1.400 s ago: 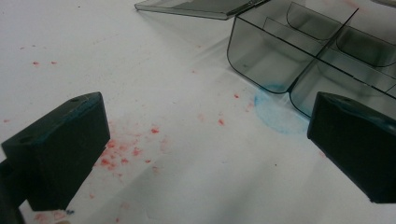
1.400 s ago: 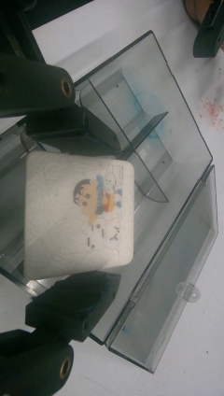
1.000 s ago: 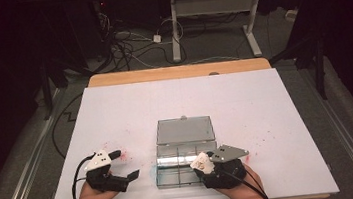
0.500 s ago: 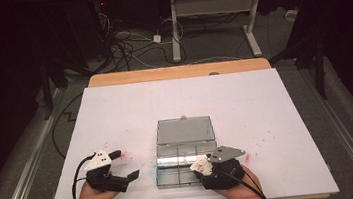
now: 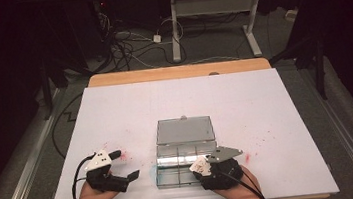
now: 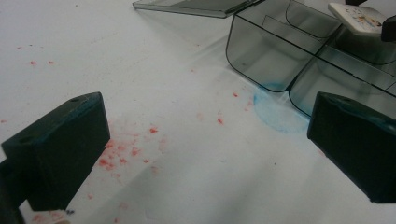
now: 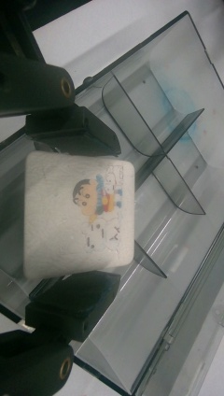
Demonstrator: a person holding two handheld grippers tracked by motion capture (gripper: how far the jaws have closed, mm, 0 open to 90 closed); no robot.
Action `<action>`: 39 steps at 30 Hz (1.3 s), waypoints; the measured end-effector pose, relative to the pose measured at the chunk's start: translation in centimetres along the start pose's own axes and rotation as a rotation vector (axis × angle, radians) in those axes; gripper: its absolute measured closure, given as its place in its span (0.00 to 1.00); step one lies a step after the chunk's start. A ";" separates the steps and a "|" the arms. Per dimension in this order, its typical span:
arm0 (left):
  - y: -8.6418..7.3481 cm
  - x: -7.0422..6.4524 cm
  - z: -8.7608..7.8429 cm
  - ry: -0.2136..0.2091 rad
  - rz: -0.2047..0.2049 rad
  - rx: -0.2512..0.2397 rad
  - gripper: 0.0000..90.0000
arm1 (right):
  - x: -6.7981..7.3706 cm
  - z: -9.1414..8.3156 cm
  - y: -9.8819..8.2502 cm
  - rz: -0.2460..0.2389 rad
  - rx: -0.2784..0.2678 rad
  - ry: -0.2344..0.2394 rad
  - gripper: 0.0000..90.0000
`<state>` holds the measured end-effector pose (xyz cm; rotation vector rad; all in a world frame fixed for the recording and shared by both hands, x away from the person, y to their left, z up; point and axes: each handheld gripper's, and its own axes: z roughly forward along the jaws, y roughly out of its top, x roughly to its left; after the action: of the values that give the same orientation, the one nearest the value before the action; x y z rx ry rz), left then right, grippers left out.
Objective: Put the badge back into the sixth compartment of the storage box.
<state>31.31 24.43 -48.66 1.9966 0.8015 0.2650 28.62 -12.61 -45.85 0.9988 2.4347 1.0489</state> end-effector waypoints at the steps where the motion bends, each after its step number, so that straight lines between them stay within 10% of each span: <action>1: 0.0 0.0 0.0 0.000 0.000 0.000 0.00 | 0.0 0.0 0.0 -0.002 -0.001 0.001 0.37; 17: 0.0 0.0 0.0 0.001 0.001 0.001 0.00 | -0.6 -0.8 0.5 0.021 -0.057 0.008 0.36; 30: 0.0 0.0 0.0 0.008 0.000 -0.002 0.00 | -2.0 0.2 2.6 0.020 -0.109 -0.026 0.96; 39: 0.0 -0.1 0.0 0.008 0.001 -0.003 0.00 | -2.2 1.4 2.6 -0.013 -0.051 -0.055 0.98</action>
<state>31.23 24.42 -48.67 1.9945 0.8041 0.2747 32.16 -12.17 -44.94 0.9805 2.3559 1.0600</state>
